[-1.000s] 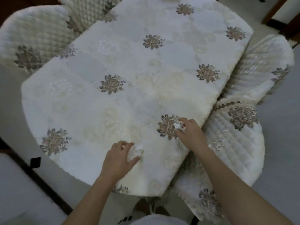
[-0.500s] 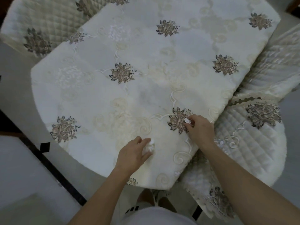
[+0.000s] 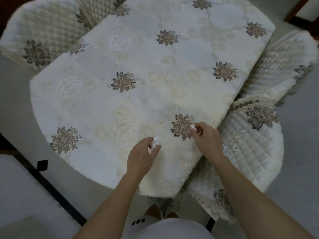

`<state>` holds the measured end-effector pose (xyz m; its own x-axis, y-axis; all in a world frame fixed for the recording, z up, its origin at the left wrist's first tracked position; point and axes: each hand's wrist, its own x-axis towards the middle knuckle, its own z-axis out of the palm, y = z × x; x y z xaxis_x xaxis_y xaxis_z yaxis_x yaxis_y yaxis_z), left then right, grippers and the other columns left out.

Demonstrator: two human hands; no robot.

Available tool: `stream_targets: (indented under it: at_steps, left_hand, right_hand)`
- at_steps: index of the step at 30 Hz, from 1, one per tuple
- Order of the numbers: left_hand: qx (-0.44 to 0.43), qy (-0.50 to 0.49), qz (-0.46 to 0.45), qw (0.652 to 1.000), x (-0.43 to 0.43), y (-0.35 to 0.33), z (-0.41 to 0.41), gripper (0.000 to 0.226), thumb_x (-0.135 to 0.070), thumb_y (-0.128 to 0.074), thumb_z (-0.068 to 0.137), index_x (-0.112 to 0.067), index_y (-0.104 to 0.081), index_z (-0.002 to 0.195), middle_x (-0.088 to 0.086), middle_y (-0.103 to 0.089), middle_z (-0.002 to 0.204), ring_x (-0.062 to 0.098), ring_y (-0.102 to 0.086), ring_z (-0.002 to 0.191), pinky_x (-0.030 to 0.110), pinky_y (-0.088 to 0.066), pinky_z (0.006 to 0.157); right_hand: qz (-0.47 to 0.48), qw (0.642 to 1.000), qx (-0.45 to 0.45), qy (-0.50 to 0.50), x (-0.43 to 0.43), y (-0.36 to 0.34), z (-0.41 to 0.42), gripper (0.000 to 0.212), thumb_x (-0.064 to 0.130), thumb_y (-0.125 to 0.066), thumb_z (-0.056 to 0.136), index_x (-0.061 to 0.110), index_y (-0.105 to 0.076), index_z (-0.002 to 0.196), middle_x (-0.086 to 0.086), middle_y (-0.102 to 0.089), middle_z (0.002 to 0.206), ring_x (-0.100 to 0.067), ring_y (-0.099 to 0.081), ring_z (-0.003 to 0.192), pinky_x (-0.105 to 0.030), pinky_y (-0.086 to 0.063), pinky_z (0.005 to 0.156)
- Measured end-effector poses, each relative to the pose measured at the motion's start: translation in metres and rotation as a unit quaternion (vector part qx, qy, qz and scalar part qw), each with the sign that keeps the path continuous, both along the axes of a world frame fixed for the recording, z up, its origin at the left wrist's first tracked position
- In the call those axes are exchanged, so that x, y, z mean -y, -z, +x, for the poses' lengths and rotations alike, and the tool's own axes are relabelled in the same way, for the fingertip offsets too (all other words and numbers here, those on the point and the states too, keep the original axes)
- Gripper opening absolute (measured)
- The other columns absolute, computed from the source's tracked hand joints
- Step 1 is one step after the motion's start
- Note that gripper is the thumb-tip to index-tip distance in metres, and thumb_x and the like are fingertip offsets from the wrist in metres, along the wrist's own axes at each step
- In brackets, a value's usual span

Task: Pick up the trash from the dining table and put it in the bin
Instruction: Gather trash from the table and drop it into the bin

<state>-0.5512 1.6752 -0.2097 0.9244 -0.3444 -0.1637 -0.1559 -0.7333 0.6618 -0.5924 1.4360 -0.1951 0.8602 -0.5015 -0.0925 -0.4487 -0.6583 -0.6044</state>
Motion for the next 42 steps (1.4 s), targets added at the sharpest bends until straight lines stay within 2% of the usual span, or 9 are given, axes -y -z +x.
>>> stream_targets:
  at_steps: [5, 11, 22, 27, 30, 32, 35, 39, 42]
  left_hand:
    - [0.039, -0.044, -0.093, 0.994, 0.006, -0.042, 0.016, 0.021, -0.039, -0.065, 0.091, -0.020, -0.064, 0.099, -0.010, -0.060, 0.080, 0.008, -0.051, 0.060, 0.023, -0.039, 0.060]
    - [0.069, -0.056, -0.159, 0.983, 0.006, -0.107, 0.024, 0.013, -0.040, -0.065, 0.091, -0.029, -0.064, 0.097, -0.006, -0.058, 0.077, 0.012, -0.053, 0.063, 0.019, -0.041, 0.059]
    - [0.129, -0.086, -0.185, 0.970, -0.041, -0.161, 0.027, 0.014, -0.038, -0.066, 0.090, -0.024, -0.063, 0.088, -0.003, -0.059, 0.076, 0.018, -0.053, 0.063, 0.031, -0.045, 0.062]
    - [0.166, -0.160, -0.169, 0.958, -0.093, -0.171, 0.015, 0.016, -0.039, -0.065, 0.091, -0.023, -0.062, 0.087, -0.002, -0.059, 0.073, 0.017, -0.053, 0.064, 0.034, -0.047, 0.063]
    - [0.180, -0.227, -0.146, 0.946, -0.130, -0.169, 0.000, 0.020, -0.042, -0.064, 0.090, -0.023, -0.062, 0.089, -0.002, -0.057, 0.070, 0.016, -0.053, 0.063, 0.036, -0.047, 0.062]
    - [0.185, -0.271, -0.129, 0.936, -0.153, -0.165, -0.017, 0.022, -0.043, -0.064, 0.090, -0.022, -0.063, 0.093, -0.006, -0.054, 0.068, 0.012, -0.052, 0.061, 0.029, -0.042, 0.058]
    - [0.183, -0.334, -0.121, 0.917, -0.184, -0.162, -0.051, 0.021, -0.038, -0.067, 0.090, -0.021, -0.068, 0.101, -0.007, -0.049, 0.060, 0.007, -0.047, 0.055, 0.012, -0.035, 0.055]
    - [0.175, -0.403, -0.082, 0.894, -0.226, -0.154, -0.095, 0.011, -0.040, -0.067, 0.090, -0.029, -0.064, 0.091, -0.005, -0.055, 0.063, 0.011, -0.051, 0.058, 0.021, -0.039, 0.055]
    - [0.171, -0.463, -0.080, 0.866, -0.252, -0.153, -0.121, 0.010, -0.037, -0.068, 0.090, -0.027, -0.065, 0.088, -0.006, -0.055, 0.061, 0.011, -0.050, 0.056, 0.019, -0.039, 0.053]
  right_hand:
    - [0.022, 0.996, 0.082, 0.025, -0.012, -0.048, 0.002, 0.013, 0.030, -0.068, 0.089, 0.017, -0.068, 0.092, 0.014, -0.058, 0.068, -0.012, -0.058, 0.064, -0.029, -0.049, 0.067]
    - [0.037, 0.983, 0.172, 0.052, -0.028, -0.109, 0.002, 0.013, 0.029, -0.070, 0.087, 0.018, -0.068, 0.095, 0.015, -0.058, 0.068, -0.009, -0.059, 0.065, -0.028, -0.049, 0.065]
    - [0.089, 0.967, 0.235, 0.047, -0.088, -0.150, 0.008, 0.009, 0.031, -0.072, 0.086, 0.027, -0.064, 0.087, 0.013, -0.064, 0.070, -0.003, -0.061, 0.069, -0.030, -0.051, 0.070]
    - [0.110, 0.967, 0.228, -0.028, -0.130, -0.146, 0.020, 0.008, 0.029, -0.072, 0.086, 0.024, -0.066, 0.088, 0.013, -0.065, 0.071, -0.003, -0.060, 0.069, -0.025, -0.050, 0.067]
    - [0.118, 0.966, 0.208, -0.097, -0.159, -0.146, 0.027, 0.009, 0.029, -0.071, 0.087, 0.023, -0.066, 0.090, 0.015, -0.062, 0.070, 0.002, -0.059, 0.070, -0.009, -0.041, 0.062]
    - [0.130, 0.961, 0.197, -0.142, -0.180, -0.144, 0.030, 0.009, 0.029, -0.071, 0.087, 0.022, -0.067, 0.092, 0.015, -0.062, 0.071, 0.003, -0.059, 0.071, -0.004, -0.038, 0.061]
    - [0.154, 0.951, 0.181, -0.199, -0.216, -0.138, 0.031, 0.010, 0.028, -0.071, 0.087, 0.021, -0.068, 0.093, 0.014, -0.065, 0.074, 0.001, -0.060, 0.072, -0.006, -0.040, 0.064]
    - [0.185, 0.930, 0.158, -0.277, -0.269, -0.132, 0.024, 0.010, 0.028, -0.070, 0.088, 0.021, -0.068, 0.094, 0.013, -0.066, 0.077, -0.001, -0.061, 0.073, -0.017, -0.046, 0.068]
    - [0.202, 0.911, 0.138, -0.333, -0.306, -0.130, 0.018, 0.006, 0.027, -0.070, 0.088, 0.026, -0.065, 0.090, 0.012, -0.065, 0.075, -0.003, -0.061, 0.072, -0.025, -0.050, 0.069]
